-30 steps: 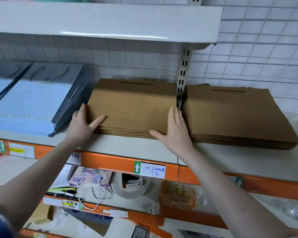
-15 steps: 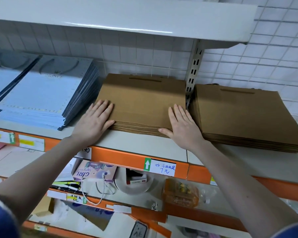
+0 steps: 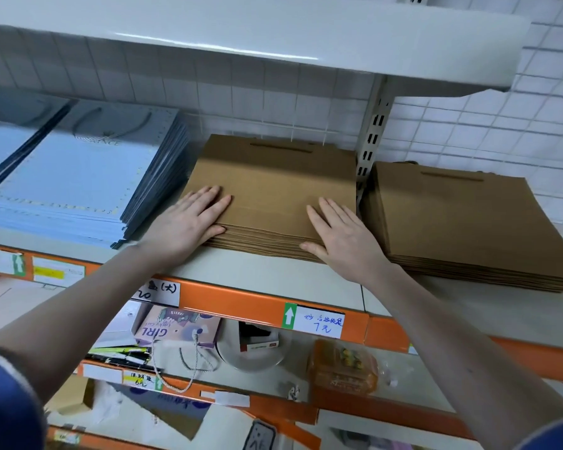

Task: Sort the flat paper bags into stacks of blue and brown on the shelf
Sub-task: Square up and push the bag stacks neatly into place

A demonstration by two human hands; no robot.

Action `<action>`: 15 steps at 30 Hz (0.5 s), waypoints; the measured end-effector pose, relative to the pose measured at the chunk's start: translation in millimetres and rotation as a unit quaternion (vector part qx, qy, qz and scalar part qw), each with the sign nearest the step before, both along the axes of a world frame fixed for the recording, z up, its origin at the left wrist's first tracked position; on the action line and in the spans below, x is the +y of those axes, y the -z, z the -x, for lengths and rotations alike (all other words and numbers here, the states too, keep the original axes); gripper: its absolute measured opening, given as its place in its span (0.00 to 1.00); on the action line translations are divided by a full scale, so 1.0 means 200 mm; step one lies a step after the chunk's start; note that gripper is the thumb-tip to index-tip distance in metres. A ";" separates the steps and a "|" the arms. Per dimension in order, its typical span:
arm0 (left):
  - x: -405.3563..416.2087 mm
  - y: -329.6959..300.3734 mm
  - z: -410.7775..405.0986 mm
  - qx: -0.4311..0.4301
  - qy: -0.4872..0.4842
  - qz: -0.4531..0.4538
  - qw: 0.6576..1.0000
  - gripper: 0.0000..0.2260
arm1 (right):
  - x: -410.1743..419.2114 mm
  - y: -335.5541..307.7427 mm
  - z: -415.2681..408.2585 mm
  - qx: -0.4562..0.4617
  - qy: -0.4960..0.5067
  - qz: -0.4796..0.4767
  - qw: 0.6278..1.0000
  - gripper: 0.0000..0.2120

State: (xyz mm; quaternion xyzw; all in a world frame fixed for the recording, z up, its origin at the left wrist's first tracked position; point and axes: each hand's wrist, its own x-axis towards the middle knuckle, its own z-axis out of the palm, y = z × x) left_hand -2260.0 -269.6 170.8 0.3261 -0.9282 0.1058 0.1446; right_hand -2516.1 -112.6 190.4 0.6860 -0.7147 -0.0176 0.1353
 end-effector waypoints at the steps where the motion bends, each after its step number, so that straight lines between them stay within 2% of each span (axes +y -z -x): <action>1: -0.01 0.00 0.00 0.000 0.003 0.001 1.000 0.35 | 0.00 0.00 -0.01 0.004 -0.003 -0.003 1.000 0.34; 4: 0.00 -0.01 -0.01 -0.015 0.024 -0.001 1.000 0.38 | -0.02 0.00 -0.03 0.022 -0.010 -0.003 1.000 0.34; 9: -0.01 -0.01 -0.03 -0.050 0.048 0.008 0.998 0.34 | -0.04 0.00 -0.03 0.052 -0.009 -0.004 0.999 0.35; 12: -0.04 -0.02 -0.03 -0.062 0.038 -0.001 0.997 0.36 | -0.05 0.00 -0.04 0.057 -0.005 -0.011 0.998 0.35; 15: -0.04 -0.03 -0.03 -0.040 0.026 -0.015 0.999 0.38 | -0.05 -0.01 -0.05 0.056 -0.006 -0.014 0.998 0.36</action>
